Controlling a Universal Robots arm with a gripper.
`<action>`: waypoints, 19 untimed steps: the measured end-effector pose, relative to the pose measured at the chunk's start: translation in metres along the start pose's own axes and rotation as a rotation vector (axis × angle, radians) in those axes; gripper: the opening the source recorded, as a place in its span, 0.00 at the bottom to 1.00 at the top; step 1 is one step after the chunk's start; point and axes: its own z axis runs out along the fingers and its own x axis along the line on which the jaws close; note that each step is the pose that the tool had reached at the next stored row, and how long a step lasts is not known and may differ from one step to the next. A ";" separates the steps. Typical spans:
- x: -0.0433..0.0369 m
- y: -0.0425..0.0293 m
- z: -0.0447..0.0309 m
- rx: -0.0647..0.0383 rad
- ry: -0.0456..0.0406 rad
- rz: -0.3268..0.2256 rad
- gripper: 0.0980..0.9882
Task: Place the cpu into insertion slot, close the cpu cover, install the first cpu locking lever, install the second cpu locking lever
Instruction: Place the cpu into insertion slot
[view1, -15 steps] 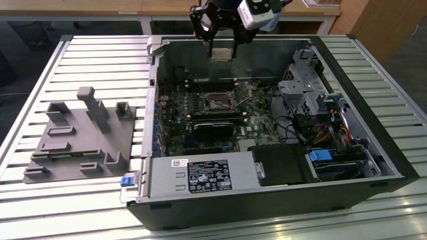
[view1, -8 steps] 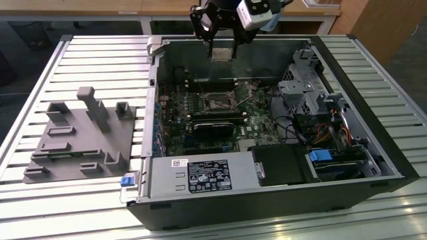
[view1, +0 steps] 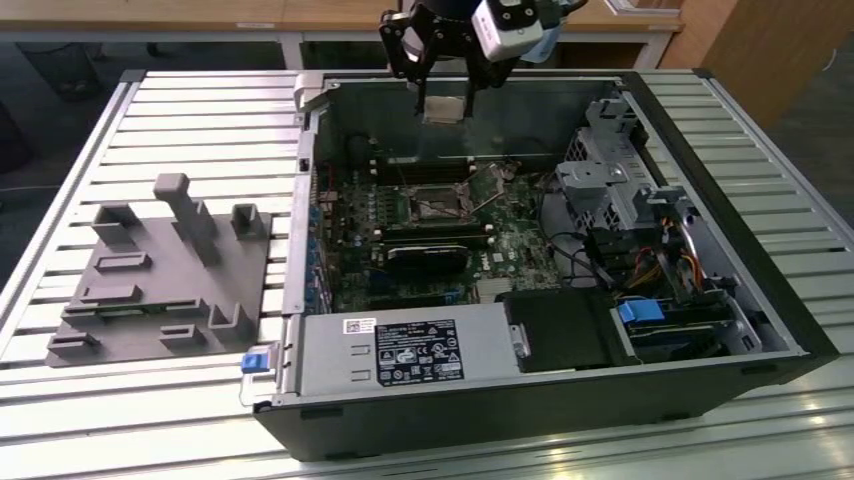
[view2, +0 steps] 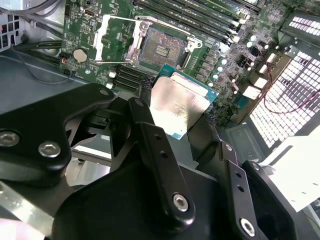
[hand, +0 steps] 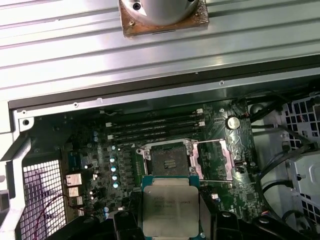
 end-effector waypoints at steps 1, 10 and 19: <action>0.0000 0.0000 0.0000 0.000 -0.0003 0.003 0.50; 0.0000 0.0000 0.0003 0.000 -0.0021 0.023 0.50; 0.0000 0.0000 0.0005 -0.001 -0.0040 0.045 0.50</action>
